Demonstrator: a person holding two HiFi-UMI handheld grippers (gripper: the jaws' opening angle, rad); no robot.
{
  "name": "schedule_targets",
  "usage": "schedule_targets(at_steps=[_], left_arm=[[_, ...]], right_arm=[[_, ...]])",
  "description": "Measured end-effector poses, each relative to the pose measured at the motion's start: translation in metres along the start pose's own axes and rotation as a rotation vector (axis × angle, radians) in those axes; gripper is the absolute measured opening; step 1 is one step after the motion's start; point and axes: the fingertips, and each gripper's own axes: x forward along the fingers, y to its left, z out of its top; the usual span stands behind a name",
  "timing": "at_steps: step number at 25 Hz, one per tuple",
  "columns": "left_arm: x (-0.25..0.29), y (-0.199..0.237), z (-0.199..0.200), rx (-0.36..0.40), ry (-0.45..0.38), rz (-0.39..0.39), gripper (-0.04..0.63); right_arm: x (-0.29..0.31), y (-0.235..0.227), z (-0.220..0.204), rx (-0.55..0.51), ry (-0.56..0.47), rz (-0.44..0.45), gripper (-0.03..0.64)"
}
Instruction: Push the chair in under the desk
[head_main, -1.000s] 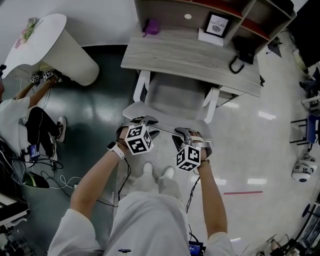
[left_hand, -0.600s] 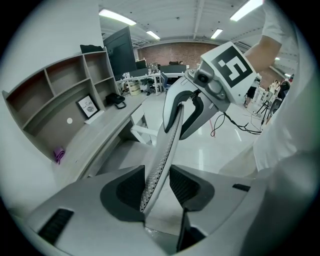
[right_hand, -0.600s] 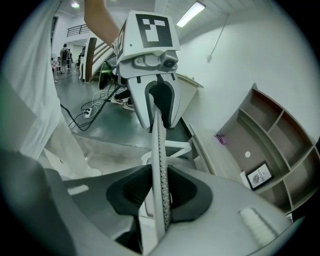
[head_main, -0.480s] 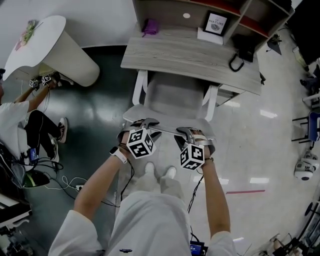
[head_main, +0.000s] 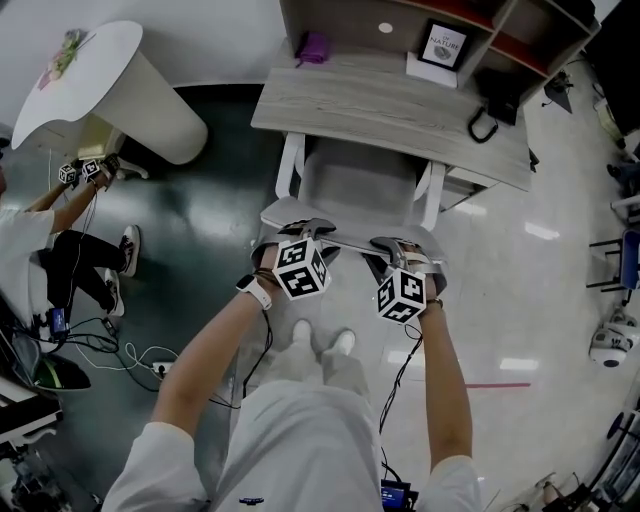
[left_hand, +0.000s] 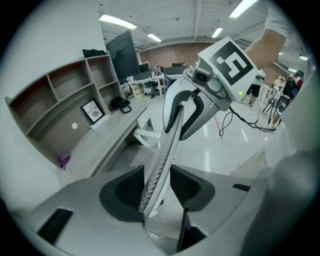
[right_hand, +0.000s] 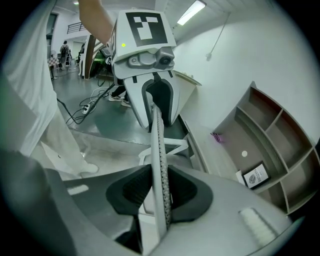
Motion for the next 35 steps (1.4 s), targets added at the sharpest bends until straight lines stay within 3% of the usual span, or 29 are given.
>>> schedule_targets(at_steps=[10, 17, 35], left_arm=[[0.025, 0.042, 0.020, -0.009, -0.006, 0.038, 0.169], [0.038, 0.072, 0.038, -0.013, -0.008, 0.055, 0.170], [0.076, 0.162, 0.063, 0.009, -0.019, 0.102, 0.172]], right_arm=[[0.018, -0.049, -0.017, -0.037, 0.036, -0.048, 0.112], [0.025, -0.088, -0.026, -0.077, 0.176, -0.187, 0.127], [0.068, -0.181, -0.041, -0.052, 0.170, -0.241, 0.135]])
